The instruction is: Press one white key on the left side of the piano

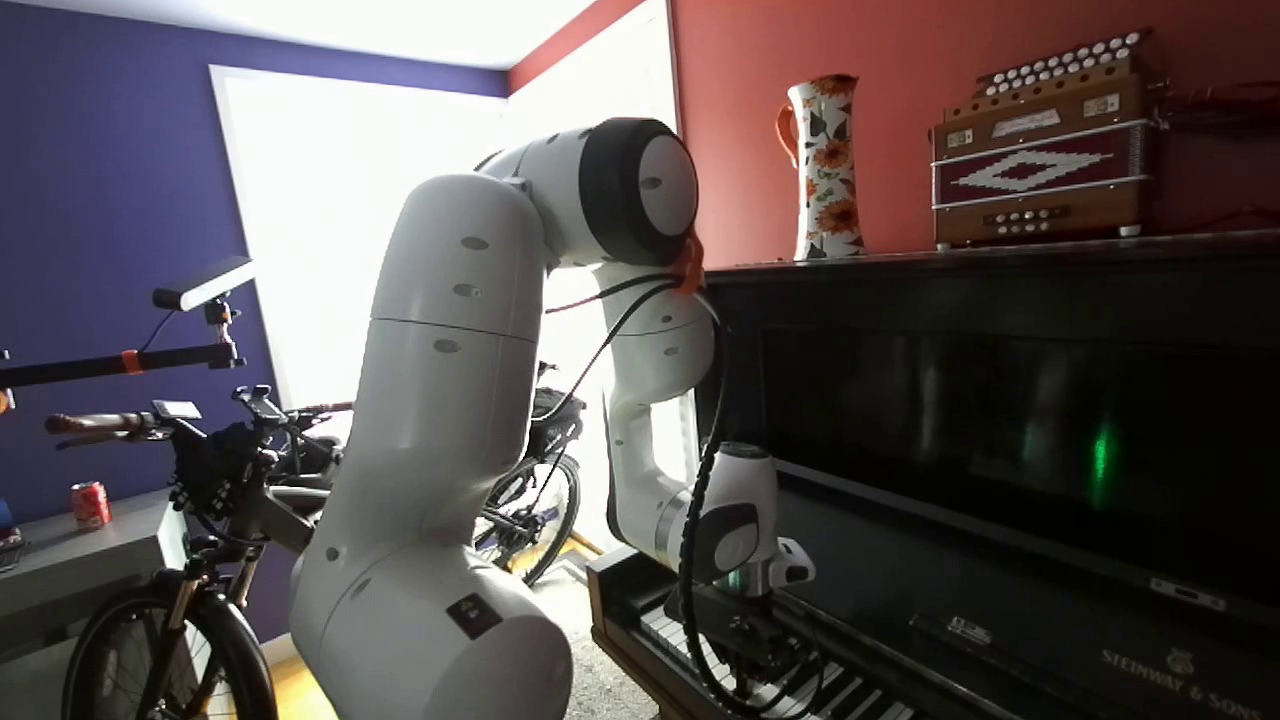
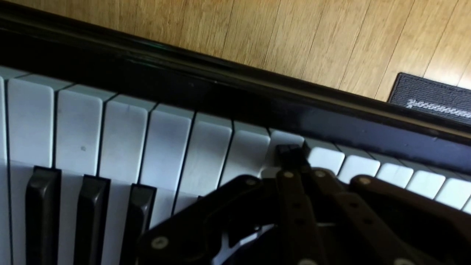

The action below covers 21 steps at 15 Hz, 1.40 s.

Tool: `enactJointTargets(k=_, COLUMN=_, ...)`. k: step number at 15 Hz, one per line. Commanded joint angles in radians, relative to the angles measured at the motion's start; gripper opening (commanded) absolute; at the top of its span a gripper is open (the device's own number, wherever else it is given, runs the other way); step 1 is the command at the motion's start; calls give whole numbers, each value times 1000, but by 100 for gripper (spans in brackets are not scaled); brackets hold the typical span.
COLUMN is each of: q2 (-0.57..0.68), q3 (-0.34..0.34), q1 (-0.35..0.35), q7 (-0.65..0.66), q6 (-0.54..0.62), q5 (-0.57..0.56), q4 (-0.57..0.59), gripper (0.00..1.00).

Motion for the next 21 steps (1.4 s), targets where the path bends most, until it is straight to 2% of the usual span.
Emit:
enactJointTargets(k=1, q2=47, q3=18, q1=-19, q7=31, q6=27, q5=-23, q4=12, gripper=0)
enactJointTargets(k=21, q2=-81, q3=0, q1=-12, q7=64, q6=-20, q5=-60, q4=-33, gripper=0)
